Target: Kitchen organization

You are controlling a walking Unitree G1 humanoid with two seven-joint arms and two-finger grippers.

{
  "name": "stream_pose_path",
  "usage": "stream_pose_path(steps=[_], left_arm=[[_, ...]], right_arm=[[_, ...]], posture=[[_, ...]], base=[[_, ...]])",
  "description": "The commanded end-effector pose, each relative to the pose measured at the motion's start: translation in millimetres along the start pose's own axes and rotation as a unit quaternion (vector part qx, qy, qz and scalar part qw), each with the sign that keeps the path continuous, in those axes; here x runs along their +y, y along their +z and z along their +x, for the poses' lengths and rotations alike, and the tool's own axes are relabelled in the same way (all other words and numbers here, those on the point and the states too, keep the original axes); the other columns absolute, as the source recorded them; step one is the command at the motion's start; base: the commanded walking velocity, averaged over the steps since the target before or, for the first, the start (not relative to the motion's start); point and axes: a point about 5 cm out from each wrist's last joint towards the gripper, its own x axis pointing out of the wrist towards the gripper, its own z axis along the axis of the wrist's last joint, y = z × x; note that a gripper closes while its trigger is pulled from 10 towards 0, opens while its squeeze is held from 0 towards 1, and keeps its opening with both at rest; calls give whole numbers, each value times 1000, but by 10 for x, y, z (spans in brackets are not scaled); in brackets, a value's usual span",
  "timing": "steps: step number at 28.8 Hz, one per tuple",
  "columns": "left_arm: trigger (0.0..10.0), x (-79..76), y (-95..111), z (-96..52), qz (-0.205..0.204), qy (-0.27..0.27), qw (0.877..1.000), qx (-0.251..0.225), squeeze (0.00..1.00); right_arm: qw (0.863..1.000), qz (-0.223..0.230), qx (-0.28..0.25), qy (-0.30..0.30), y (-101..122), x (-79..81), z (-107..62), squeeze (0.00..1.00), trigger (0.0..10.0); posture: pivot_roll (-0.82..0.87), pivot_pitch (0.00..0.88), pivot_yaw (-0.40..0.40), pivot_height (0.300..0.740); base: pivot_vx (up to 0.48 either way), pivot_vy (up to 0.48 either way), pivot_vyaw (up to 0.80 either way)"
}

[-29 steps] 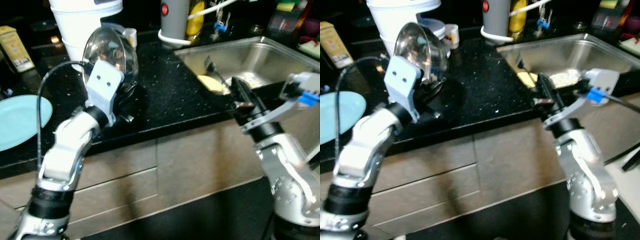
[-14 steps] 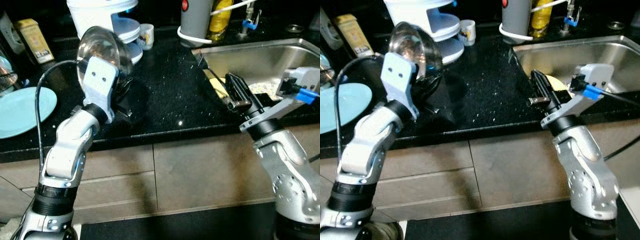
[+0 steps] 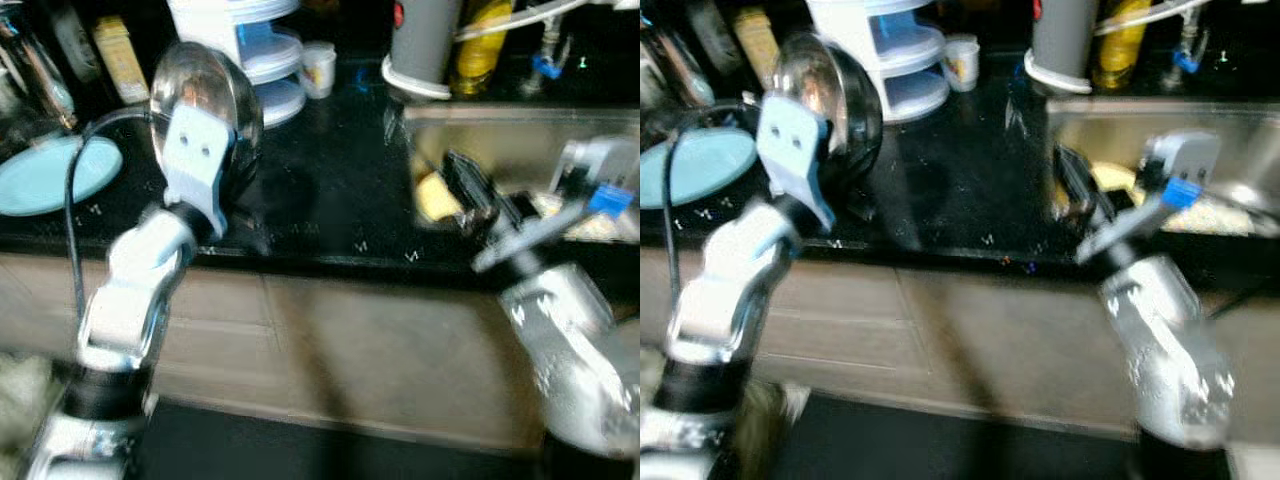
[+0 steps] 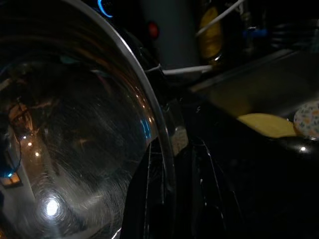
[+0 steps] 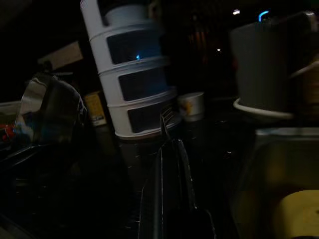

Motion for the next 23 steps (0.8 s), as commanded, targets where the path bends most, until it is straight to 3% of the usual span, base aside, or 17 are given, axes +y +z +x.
stream_pose_path(steps=[1, 3, 23], left_arm=[[10000, 1, 59, -2, 4, 0, 1000, -14, 0], [10000, 0, 61, -2, 4, 0, 1000, -14, 0], [10000, -51, 88, 6, -6, -13, 1000, -21, 0]], right_arm=[[1000, -4, 3, -6, -1, -16, -6, 0, 10000], [1000, -4, 3, -6, -2, -17, -6, 0, 10000], [1000, -10, 7, -14, -6, -21, -1, 0, 10000]], posture=[[-19, 0, 22, 740], [-19, 0, 22, 740], [-20, 0, 24, 740]], base=[[0, -390, 0], [0, -390, 0], [0, 0, 0]])
